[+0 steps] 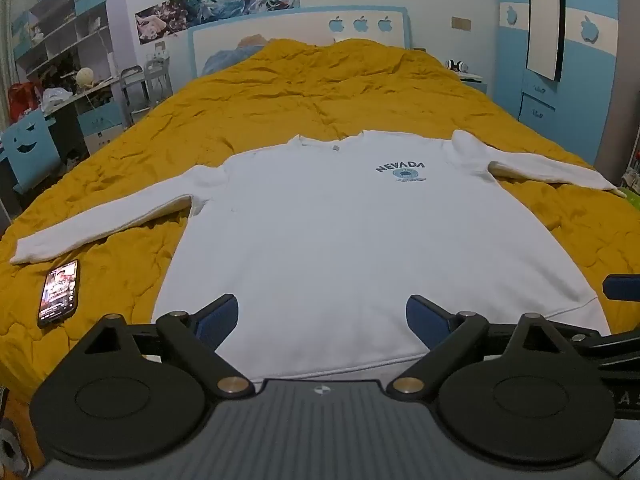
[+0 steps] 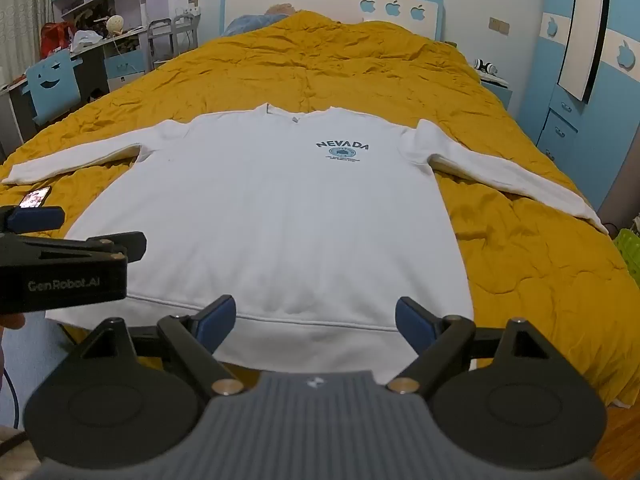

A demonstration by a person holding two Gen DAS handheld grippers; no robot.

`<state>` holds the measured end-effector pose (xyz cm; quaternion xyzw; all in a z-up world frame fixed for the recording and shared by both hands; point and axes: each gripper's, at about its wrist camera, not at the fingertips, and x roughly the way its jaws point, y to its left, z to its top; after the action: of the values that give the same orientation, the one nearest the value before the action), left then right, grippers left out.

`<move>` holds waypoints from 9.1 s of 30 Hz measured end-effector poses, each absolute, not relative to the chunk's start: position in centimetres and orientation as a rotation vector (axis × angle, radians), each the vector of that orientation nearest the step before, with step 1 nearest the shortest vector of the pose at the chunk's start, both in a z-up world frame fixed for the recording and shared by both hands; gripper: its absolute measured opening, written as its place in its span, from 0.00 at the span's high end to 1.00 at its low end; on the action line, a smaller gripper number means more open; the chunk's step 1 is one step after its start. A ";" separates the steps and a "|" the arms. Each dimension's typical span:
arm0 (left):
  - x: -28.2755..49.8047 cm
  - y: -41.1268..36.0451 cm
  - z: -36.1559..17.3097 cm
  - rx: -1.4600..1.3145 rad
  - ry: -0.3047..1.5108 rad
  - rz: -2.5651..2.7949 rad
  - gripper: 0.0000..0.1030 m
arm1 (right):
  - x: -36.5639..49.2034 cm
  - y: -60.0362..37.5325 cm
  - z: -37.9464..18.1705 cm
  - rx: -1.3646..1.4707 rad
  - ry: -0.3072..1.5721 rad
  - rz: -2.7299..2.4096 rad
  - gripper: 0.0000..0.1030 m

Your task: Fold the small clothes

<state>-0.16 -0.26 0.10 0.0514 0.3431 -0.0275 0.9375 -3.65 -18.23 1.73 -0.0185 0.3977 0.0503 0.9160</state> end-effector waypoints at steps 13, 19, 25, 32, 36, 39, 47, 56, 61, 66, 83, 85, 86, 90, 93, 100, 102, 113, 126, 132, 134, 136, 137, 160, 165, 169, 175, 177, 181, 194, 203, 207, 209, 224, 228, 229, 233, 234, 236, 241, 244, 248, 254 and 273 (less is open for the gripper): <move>0.2 0.1 -0.2 0.105 0.712 -0.059 0.00 | -3.6 -18.3 1.9 -0.043 0.823 0.103 0.20; 0.2 0.1 -0.2 0.105 0.713 -0.058 0.00 | -3.7 -18.3 1.9 -0.043 0.825 0.103 0.20; 0.2 0.1 -0.2 0.105 0.713 -0.059 0.00 | -3.7 -18.3 2.0 -0.043 0.826 0.103 0.20; 0.3 0.1 -0.2 0.106 0.713 -0.058 0.00 | -3.7 -18.3 2.1 -0.043 0.827 0.102 0.20; 0.3 0.1 -0.2 0.106 0.714 -0.058 0.00 | -3.7 -18.3 2.0 -0.044 0.828 0.103 0.20; 0.3 0.2 -0.2 0.105 0.717 -0.057 0.00 | -3.7 -18.3 2.1 -0.043 0.828 0.103 0.20; 0.5 0.3 -0.3 0.103 0.722 -0.056 0.00 | -3.8 -18.4 2.1 -0.043 0.830 0.103 0.20; 0.7 0.5 -0.3 0.102 0.726 -0.054 0.00 | -3.8 -18.4 2.1 -0.043 0.832 0.104 0.20; 0.7 0.5 -0.4 0.103 0.726 -0.053 0.00 | -3.8 -18.4 2.2 -0.043 0.832 0.104 0.20; 0.7 0.5 -0.4 0.103 0.726 -0.053 0.00 | -3.9 -18.4 2.2 -0.042 0.832 0.104 0.20; 0.5 0.8 -0.6 0.098 0.729 -0.048 0.00 | -3.9 -18.5 2.1 -0.041 0.835 0.105 0.20; 0.5 0.8 -0.6 0.098 0.729 -0.049 0.00 | -3.9 -18.5 2.1 -0.041 0.835 0.105 0.20; 0.5 0.8 -0.6 0.098 0.730 -0.048 0.00 | -3.9 -18.5 2.1 -0.041 0.835 0.105 0.20; 0.5 0.8 -0.6 0.098 0.729 -0.049 0.00 | -3.9 -18.5 2.1 -0.041 0.836 0.105 0.20; 0.5 0.8 -0.6 0.098 0.730 -0.049 0.00 | -3.9 -18.5 2.1 -0.041 0.837 0.105 0.20; 1.3 1.8 -0.5 0.042 0.735 -0.071 0.00 | -3.8 -18.4 1.7 -0.043 0.844 0.112 0.20; 1.9 2.3 -0.5 0.025 0.731 -0.069 0.00 | -4.1 -18.1 1.1 -0.042 0.834 0.125 0.20; 6.8 9.9 0.5 -0.141 0.639 -0.033 0.00 | 0.1 -18.5 2.6 0.017 0.653 0.350 0.20; 15.8 28.9 0.2 -0.214 0.598 0.446 0.00 | 10.6 -16.1 1.8 0.048 0.634 0.391 0.20; 17.1 38.2 -2.0 -0.406 0.587 0.627 0.00 | 16.8 -13.7 -0.6 0.033 0.683 0.376 0.29; 16.9 40.7 -3.0 -0.476 0.584 0.668 0.00 | 18.2 -13.2 -1.4 0.049 0.711 0.370 0.36; 16.7 42.4 -4.2 -0.536 0.599 0.710 0.00 | 19.7 -12.6 -2.3 0.049 0.736 0.365 0.41; 16.7 43.4 -5.0 -0.567 0.610 0.732 0.00 | 20.3 -12.2 -2.6 0.040 0.751 0.367 0.42; 22.9 32.9 10.1 -0.343 0.393 0.390 0.92 | 25.8 -13.8 -4.0 0.041 0.872 0.342 0.70; 26.8 22.9 17.0 -0.269 0.322 0.173 0.92 | 25.5 -18.5 -3.3 0.058 0.873 0.273 0.72; 29.5 14.9 19.0 -0.243 0.293 0.015 0.92 | 24.8 -22.2 -2.7 0.083 0.850 0.245 0.71; 32.8 6.4 16.5 -0.297 0.350 -0.201 0.93 | 24.2 -26.5 -2.4 0.133 0.827 0.216 0.71; 33.7 5.1 14.4 -0.331 0.401 -0.255 0.93 | 24.2 -27.6 -2.4 0.144 0.820 0.204 0.72; 35.0 1.0 8.7 -0.374 0.508 -0.330 0.93 | 24.9 -29.6 -2.9 0.166 0.827 0.151 0.72; 36.6 -6.9 -6.2 -0.305 0.917 -0.493 0.56 | 25.9 -33.4 -6.0 0.234 0.880 0.078 0.71; 33.8 2.2 -2.2 -0.227 0.748 -0.417 0.41 | 28.6 -33.0 -6.6 0.341 0.881 0.102 0.68; 34.7 8.2 -2.8 -0.185 0.733 -0.234 0.40 | 30.7 -32.3 -7.1 0.389 0.909 0.100 0.66; 35.4 11.9 -3.4 -0.207 0.733 -0.144 0.41 | 32.1 -31.9 -7.7 0.393 0.930 0.091 0.66; 42.5 21.8 -11.7 -0.583 0.770 -0.007 0.94 | 37.7 -30.1 -11.2 0.290 0.932 0.023 0.96; 41.0 21.9 -10.0 -0.567 0.666 -0.021 0.96 | 37.0 -29.6 -9.7 0.228 0.866 0.041 0.99; 40.5 22.0 -9.5 -0.557 0.640 -0.022 0.96 | 36.8 -29.6 -9.0 0.222 0.842 0.049 0.99; 40.7 21.9 -8.8 -0.494 0.626 0.020 0.96 | 37.4 -29.8 -8.0 0.223 0.802 0.066 1.00; 41.1 21.8 -9.1 -0.478 0.640 0.032 0.96 | 38.1 -29.8 -8.5 0.220 0.810 0.057 1.00; 41.8 21.6 -10.0 -0.451 0.671 0.046 0.96 | 39.2 -29.8 -9.8 0.231 0.828 0.053 1.00; 42.5 21.4 -11.1 -0.396 0.748 0.081 0.84 | 40.5 -29.4 -12.8 0.206 0.876 0.020 0.97; 40.8 22.2 -9.7 -0.432 0.736 0.087 0.73 | 39.2 -29.6 -11.5 0.205 0.853 0.006 0.88; 37.7 21.2 -8.0 -0.391 0.766 0.009 0.66 | 36.6 -29.2 -9.9 0.214 0.850 0.074 0.87; 34.9 19.0 -10.2 -0.239 0.895 0.025 0.62 | 35.0 -28.5 -12.0 0.161 0.922 0.052 0.88; 34.3 13.9 -4.1 -0.236 0.813 -0.001 0.55 | 24.7 -48.7 -4.6 0.381 0.904 -0.243 0.64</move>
<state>34.26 13.86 -4.11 -0.1144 0.3946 -0.0005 0.9117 24.73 -48.71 -4.57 0.1825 0.4330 -0.1162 0.8750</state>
